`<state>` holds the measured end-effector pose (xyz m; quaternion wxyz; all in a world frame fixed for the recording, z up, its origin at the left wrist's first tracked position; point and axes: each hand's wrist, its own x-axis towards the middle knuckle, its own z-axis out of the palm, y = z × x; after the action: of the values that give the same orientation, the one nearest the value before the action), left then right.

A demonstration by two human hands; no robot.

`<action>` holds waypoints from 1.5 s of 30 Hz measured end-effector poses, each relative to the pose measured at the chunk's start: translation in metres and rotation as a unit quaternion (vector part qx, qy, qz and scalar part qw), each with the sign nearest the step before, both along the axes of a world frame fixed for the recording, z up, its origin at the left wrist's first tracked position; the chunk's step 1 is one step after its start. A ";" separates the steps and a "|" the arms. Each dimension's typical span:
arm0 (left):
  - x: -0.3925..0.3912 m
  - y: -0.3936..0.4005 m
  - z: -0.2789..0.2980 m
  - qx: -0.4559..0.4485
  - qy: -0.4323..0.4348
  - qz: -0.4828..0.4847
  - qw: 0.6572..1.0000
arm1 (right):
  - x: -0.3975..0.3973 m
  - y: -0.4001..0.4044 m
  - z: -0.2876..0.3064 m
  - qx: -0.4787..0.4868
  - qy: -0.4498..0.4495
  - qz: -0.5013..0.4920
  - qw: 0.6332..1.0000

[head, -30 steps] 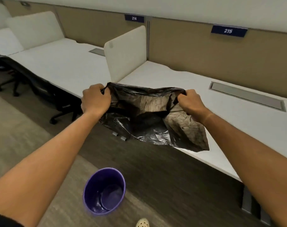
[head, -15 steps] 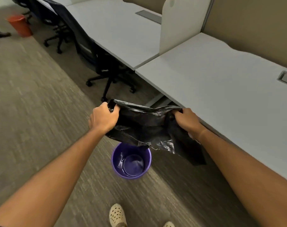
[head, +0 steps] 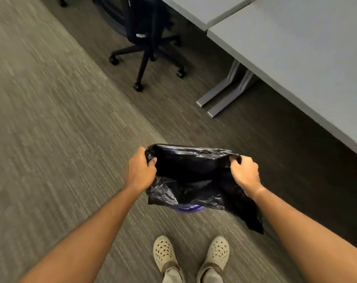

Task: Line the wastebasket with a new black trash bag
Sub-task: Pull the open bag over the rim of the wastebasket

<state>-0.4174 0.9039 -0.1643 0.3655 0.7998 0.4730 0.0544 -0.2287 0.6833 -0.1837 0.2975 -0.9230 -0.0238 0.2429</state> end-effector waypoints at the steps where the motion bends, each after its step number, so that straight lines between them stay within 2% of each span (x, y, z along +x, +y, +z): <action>1: 0.002 0.003 -0.017 0.000 -0.002 0.007 1.000 | 0.001 0.002 -0.014 0.003 0.001 0.005 1.000; 6: 0.009 0.016 -0.110 -0.070 0.006 0.038 0.997 | 0.017 0.003 -0.093 0.064 0.041 0.044 0.996; 10: 0.020 0.032 -0.183 -0.210 -0.028 0.094 0.973 | 0.042 0.004 -0.150 0.167 0.153 0.076 0.971; 12: 0.029 0.037 -0.215 -0.265 -0.071 0.156 0.949 | 0.056 0.005 -0.178 0.196 0.198 0.052 0.959; 17: 0.048 0.045 -0.270 -0.298 -0.091 0.238 0.920 | 0.086 0.015 -0.233 0.214 0.267 -0.051 0.938; 19: 0.054 0.047 -0.283 -0.298 -0.089 0.254 0.916 | 0.093 0.026 -0.251 0.205 0.259 -0.079 0.941; 23: 0.070 0.049 -0.304 -0.298 -0.089 0.272 0.911 | 0.102 0.051 -0.287 0.171 0.169 -0.091 0.966; 28: 0.078 0.066 -0.331 -0.276 -0.064 0.311 0.907 | 0.115 0.077 -0.326 0.047 0.074 -0.071 0.994; 32: 0.075 0.073 -0.359 -0.249 -0.019 0.309 0.918 | 0.123 0.093 -0.353 -0.015 0.089 -0.066 0.994; 35: 0.069 0.079 -0.375 -0.242 0.019 0.294 0.925 | 0.125 0.095 -0.367 -0.015 0.164 -0.047 0.985; 40: 0.060 0.075 -0.386 -0.230 0.059 0.264 0.935 | 0.124 0.074 -0.377 -0.008 0.222 -0.027 0.975; 45: 0.034 0.056 -0.374 -0.221 0.050 0.239 0.944 | 0.110 0.030 -0.357 -0.057 0.133 0.033 0.989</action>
<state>-0.3833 0.9603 -0.5380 0.4857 0.5639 0.6679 -0.0058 -0.1187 0.7138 -0.5408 0.2364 -0.8968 -0.0002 0.3739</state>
